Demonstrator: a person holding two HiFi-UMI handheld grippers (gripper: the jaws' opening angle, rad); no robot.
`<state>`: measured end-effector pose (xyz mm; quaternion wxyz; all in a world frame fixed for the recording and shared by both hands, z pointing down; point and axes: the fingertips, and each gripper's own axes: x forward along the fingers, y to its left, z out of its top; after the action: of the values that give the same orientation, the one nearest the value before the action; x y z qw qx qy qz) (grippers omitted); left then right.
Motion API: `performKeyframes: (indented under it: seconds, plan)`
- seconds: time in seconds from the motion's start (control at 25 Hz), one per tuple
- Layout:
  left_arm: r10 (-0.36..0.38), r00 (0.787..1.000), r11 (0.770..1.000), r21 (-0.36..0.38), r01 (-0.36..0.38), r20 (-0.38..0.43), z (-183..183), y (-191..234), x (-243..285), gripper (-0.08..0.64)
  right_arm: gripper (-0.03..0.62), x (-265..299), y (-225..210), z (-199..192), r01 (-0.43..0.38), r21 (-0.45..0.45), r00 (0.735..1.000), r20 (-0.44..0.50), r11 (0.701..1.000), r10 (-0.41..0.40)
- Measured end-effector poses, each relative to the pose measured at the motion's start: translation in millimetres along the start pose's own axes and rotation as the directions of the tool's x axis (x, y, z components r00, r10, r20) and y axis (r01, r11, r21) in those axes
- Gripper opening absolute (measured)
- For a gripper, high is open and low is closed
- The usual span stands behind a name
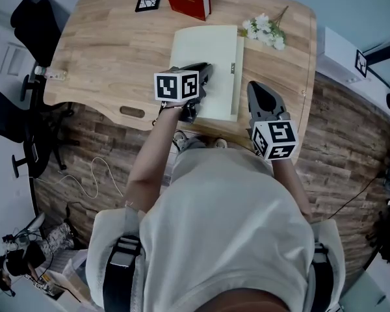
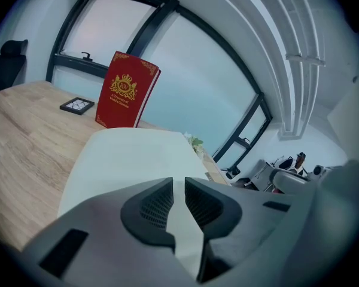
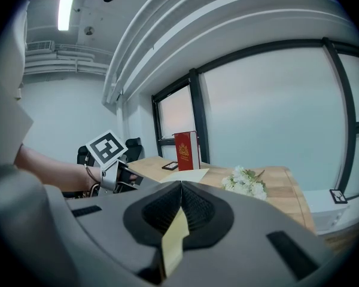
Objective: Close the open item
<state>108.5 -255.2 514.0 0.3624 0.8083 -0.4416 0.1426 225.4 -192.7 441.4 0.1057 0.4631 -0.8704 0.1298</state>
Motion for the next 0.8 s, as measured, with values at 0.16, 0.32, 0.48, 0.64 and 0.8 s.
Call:
performKeyframes:
  seconds: [0.16,0.32,0.48,0.64,0.8]
  plan:
    - [0.004,1.0,1.0,0.001,-0.004,-0.023,-5,1,7,0.073,0.018,-1,-2,-1,0.006,0.004,1.0,-0.001,1.0,-0.006]
    - [0.002,0.999,1.0,-0.002,-0.002,-0.048,-12,2,14,0.072,0.018,-2,-4,-2,0.012,0.007,1.0,-0.002,1.0,-0.012]
    - [-0.004,0.998,1.0,-0.005,0.004,-0.067,-17,3,20,0.072,0.018,-2,-6,-3,0.02,0.01,1.0,-0.006,1.0,-0.02]
    - [-0.01,0.996,1.0,-0.004,0.009,-0.087,-22,2,26,0.072,0.018,-3,-8,-4,0.028,0.013,1.0,-0.009,1.0,-0.028]
    - [-0.011,0.995,1.0,0.001,0.011,-0.099,-26,0,29,0.072,0.018,-6,-9,-6,0.033,0.015,0.999,-0.011,0.999,-0.033]
